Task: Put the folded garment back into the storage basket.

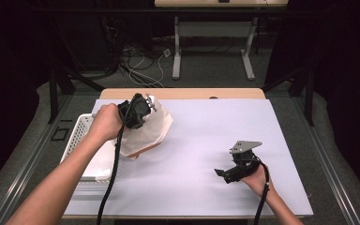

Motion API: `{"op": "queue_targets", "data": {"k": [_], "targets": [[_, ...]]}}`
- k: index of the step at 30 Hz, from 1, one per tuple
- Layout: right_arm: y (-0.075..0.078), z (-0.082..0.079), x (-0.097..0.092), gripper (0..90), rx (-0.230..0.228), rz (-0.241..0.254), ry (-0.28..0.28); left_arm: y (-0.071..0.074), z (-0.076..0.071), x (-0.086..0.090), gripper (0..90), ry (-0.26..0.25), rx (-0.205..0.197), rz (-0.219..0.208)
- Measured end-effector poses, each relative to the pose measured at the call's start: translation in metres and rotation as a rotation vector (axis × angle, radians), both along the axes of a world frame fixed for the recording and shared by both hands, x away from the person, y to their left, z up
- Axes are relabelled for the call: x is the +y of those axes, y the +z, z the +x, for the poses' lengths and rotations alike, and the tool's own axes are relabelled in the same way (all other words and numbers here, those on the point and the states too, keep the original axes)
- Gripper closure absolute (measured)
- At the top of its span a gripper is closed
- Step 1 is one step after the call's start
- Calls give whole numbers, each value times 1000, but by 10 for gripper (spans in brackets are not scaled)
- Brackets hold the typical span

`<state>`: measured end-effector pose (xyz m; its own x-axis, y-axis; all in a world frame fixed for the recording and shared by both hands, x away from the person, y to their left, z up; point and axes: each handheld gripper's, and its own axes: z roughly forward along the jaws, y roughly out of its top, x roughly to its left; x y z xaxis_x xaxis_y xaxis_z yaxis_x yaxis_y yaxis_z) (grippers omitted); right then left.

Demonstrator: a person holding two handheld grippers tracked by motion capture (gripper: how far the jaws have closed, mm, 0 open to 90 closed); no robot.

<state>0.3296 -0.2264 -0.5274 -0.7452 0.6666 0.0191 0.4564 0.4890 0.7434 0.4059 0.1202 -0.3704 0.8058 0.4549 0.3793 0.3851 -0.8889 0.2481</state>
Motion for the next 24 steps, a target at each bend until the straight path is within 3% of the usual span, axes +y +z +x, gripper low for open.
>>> {"op": "queue_targets", "data": {"k": [24], "targets": [[-1, 1, 0, 0, -1, 6, -5, 34, -2, 24, 853, 56, -57, 71]]}}
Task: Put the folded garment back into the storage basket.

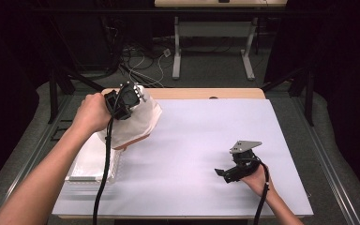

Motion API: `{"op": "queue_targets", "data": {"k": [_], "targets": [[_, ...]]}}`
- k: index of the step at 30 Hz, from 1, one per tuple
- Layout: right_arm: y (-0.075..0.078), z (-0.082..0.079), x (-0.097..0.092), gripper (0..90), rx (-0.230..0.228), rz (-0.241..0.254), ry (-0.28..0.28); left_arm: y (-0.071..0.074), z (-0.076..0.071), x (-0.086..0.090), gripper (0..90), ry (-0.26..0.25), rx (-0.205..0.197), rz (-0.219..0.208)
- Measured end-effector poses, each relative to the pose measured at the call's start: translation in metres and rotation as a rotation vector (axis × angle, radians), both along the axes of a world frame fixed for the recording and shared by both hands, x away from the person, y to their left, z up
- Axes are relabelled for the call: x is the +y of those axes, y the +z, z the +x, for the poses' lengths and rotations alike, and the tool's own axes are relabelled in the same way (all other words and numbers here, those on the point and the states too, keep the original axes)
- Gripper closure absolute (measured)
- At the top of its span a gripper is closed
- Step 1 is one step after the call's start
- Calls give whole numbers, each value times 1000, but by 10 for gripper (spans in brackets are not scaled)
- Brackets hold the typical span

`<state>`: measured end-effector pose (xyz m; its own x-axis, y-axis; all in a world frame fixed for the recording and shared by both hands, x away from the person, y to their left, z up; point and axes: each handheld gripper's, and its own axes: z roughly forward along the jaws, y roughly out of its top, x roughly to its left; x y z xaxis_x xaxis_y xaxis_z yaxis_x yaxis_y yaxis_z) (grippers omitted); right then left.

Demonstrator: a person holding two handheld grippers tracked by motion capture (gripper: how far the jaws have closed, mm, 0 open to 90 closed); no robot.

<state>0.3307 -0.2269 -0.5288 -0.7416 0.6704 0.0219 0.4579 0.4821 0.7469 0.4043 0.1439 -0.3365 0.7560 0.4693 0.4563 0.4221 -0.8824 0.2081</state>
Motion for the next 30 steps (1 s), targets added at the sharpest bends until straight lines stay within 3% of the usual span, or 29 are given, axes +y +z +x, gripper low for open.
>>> {"op": "queue_targets", "data": {"k": [15, 18, 19, 20, 30], "targets": [[0, 0, 0, 0, 1, -10, 3, 9, -6, 34, 853, 44, -9, 23], [0, 0, 0, 0, -3, -5, 1, 10, -7, 42, 853, 63, -8, 16], [-2, 1, 1, 0, -22, 18, -3, 10, -7, 45, 853, 68, -5, 16], [0, 0, 0, 0, -4, -4, 1, 11, -8, 48, 853, 75, -6, 11], [1, 0, 0, 0, 1, -10, 0, 8, -11, 74, 853, 153, 2, -14]]}}
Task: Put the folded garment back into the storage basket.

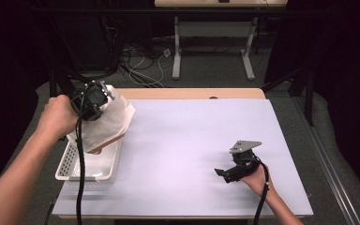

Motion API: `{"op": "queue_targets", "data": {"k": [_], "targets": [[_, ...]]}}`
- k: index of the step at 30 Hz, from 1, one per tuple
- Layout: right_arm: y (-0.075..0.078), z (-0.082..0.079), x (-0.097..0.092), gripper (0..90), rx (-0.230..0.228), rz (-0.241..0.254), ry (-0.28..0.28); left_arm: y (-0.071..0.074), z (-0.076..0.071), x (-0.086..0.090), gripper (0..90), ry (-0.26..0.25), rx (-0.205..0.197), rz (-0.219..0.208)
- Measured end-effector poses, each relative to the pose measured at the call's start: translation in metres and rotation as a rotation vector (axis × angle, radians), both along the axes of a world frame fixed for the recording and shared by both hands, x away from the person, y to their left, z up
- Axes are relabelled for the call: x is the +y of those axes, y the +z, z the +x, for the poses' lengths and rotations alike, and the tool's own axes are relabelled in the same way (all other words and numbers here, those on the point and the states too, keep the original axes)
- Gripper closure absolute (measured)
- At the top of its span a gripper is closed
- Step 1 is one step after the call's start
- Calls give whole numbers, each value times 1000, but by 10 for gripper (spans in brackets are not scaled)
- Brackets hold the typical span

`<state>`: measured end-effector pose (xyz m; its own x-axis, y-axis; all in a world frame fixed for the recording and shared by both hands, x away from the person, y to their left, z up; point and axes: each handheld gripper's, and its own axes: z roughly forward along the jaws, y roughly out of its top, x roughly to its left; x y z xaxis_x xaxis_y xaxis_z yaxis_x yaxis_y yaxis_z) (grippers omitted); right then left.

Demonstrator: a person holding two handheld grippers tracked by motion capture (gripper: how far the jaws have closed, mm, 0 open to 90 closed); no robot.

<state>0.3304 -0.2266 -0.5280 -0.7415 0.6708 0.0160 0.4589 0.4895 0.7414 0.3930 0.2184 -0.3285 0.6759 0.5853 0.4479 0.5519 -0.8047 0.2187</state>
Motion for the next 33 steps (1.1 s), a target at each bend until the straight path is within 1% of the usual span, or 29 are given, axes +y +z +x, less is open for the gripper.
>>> {"op": "queue_targets", "data": {"k": [1, 3, 4, 5, 6, 8, 9, 11, 12, 13, 15, 16, 17, 18, 20, 22, 23, 26, 27, 28, 29, 30, 31, 32, 33], "targets": [[0, 0, 0, 0, 0, 0, 0, 0, 0, 3, 853, 3, 1, 7], [0, 0, 0, 0, 6, 0, 3, -3, -1, 7, 853, 31, 9, -7], [-1, 0, 0, 0, 0, 7, 2, -3, -1, 10, 853, 34, 10, -7], [0, 0, 0, 0, 4, 0, 3, -3, -1, 13, 853, 40, 8, -4], [0, 0, 0, 0, 8, 0, 1, -4, -1, 15, 853, 48, 12, -6], [-1, 0, 0, 0, -1, 3, -1, -6, -2, 19, 853, 60, 11, -21], [-1, -1, -1, 0, 0, 1, -1, -6, -2, 21, 853, 59, 13, -15], [-1, -1, -1, 0, 2, 3, -6, -8, -3, 24, 853, 78, 18, -29], [-1, -1, -2, 0, 4, 2, -5, -9, -2, 25, 853, 78, 17, -28], [-1, -1, -2, 0, 3, 4, -4, -10, -3, 26, 853, 92, 27, -33], [-1, -2, -4, 0, 0, 2, -10, -12, -2, 29, 853, 90, 30, -26], [-1, -2, -4, 0, -1, 3, -6, -13, -2, 30, 853, 107, 35, -35], [-1, -2, -5, 0, -11, 4, -12, -13, -2, 31, 853, 96, 33, -26], [-1, -2, -5, 0, -13, 9, -12, -14, -3, 32, 853, 112, 39, -32], [0, -3, -5, 0, -12, 4, -16, -15, -3, 35, 853, 114, 41, -30], [0, -3, -5, 0, -9, 6, -14, -16, -3, 37, 853, 129, 49, -39], [0, -3, -4, 0, -7, 12, -14, -17, -3, 38, 853, 128, 48, -35], [0, -2, -4, 0, -9, 1, -7, -20, -4, 40, 853, 142, 62, -37], [-1, -3, -3, 0, -15, 9, -8, -21, -3, 42, 853, 143, 60, -42], [-1, -3, -4, 0, -8, 8, -6, -22, -4, 42, 853, 154, 66, -46], [-1, -3, -5, 0, -8, 8, -8, -22, -3, 43, 853, 154, 70, -43], [-1, -4, -6, 0, -5, 6, -8, -23, -3, 44, 853, 166, 74, -50], [-1, -4, -6, 0, -14, 10, -7, -24, -2, 45, 853, 159, 77, -46], [-1, -5, -7, 0, -14, 20, -10, -26, -2, 45, 853, 177, 87, -60], [-1, -5, -8, 0, -16, 22, -9, -29, -1, 46, 853, 174, 85, -57]]}}
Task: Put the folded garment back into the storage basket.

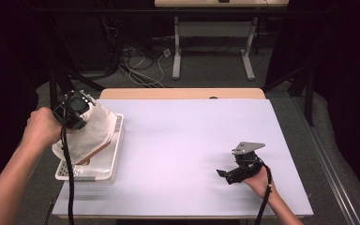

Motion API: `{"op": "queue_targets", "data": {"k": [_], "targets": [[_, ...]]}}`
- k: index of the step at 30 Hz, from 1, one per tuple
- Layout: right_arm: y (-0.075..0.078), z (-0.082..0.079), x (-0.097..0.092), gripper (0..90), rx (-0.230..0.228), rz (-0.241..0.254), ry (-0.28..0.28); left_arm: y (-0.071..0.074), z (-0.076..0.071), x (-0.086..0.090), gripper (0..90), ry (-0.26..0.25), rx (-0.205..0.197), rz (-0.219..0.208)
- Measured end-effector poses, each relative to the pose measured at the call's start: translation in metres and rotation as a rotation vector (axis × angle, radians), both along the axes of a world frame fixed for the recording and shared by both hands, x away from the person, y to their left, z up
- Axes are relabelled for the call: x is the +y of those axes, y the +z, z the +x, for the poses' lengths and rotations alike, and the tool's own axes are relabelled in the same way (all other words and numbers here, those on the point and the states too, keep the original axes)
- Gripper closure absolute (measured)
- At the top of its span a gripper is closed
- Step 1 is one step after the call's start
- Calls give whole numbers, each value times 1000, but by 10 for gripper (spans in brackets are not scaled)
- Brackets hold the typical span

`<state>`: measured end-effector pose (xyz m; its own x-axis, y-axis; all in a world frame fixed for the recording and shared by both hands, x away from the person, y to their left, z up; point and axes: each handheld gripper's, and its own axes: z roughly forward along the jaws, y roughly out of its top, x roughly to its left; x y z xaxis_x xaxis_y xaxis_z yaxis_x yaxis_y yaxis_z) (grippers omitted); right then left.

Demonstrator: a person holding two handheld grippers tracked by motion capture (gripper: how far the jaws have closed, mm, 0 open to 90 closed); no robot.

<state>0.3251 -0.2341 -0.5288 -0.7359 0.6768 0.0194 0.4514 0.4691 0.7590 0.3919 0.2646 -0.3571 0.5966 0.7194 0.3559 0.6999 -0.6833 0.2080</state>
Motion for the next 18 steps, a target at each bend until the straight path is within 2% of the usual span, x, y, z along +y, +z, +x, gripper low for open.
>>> {"op": "queue_targets", "data": {"k": [3, 12, 15, 18], "targets": [[1, -1, -1, 0, 8, 1, -6, -7, 2, 1, 853, 16, 21, -1], [1, 1, 2, 0, 7, -4, 3, -22, 8, 2, 852, 46, 37, -33], [1, 0, 2, 0, 8, -10, 1, -25, 11, 0, 852, 39, 47, -31], [2, 0, 0, 0, 3, -5, -1, -29, 14, -1, 853, 59, 58, -29]]}}
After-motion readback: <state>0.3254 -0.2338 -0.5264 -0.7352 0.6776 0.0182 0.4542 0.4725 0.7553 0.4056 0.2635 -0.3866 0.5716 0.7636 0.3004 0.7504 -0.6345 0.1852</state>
